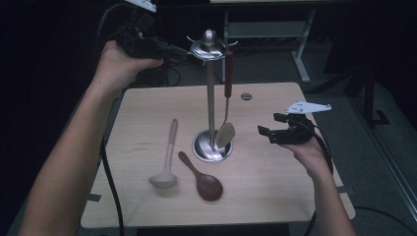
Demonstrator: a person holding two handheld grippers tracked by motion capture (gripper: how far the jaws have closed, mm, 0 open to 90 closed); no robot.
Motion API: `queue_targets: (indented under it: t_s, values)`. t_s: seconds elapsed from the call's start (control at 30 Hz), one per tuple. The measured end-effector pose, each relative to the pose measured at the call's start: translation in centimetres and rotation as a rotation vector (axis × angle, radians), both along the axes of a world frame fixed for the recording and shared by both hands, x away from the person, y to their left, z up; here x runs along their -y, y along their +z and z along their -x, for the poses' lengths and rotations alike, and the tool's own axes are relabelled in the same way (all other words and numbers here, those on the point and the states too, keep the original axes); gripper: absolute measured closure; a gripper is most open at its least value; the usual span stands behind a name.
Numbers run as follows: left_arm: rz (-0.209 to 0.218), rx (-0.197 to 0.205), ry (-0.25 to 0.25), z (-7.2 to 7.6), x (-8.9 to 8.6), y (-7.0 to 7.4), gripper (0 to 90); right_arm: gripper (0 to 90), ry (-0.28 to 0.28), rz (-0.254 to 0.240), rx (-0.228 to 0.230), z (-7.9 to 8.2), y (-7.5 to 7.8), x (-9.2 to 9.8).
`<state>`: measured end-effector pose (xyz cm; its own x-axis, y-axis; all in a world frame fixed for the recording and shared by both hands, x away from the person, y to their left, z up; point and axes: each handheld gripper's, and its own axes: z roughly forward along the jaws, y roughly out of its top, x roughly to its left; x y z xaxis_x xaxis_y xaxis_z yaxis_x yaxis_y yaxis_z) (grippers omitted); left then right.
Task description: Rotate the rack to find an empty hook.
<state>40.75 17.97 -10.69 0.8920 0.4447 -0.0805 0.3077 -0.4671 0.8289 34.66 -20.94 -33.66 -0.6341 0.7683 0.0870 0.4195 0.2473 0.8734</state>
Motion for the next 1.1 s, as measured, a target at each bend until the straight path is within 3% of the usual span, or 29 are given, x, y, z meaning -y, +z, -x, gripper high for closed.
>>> queue_targets:
  t_s: [1.1]
  values:
    - [0.020,-0.005,0.057,-3.8,0.2,0.0,90.0,22.2,0.002,0.003,0.003,0.0,-0.1,0.2]
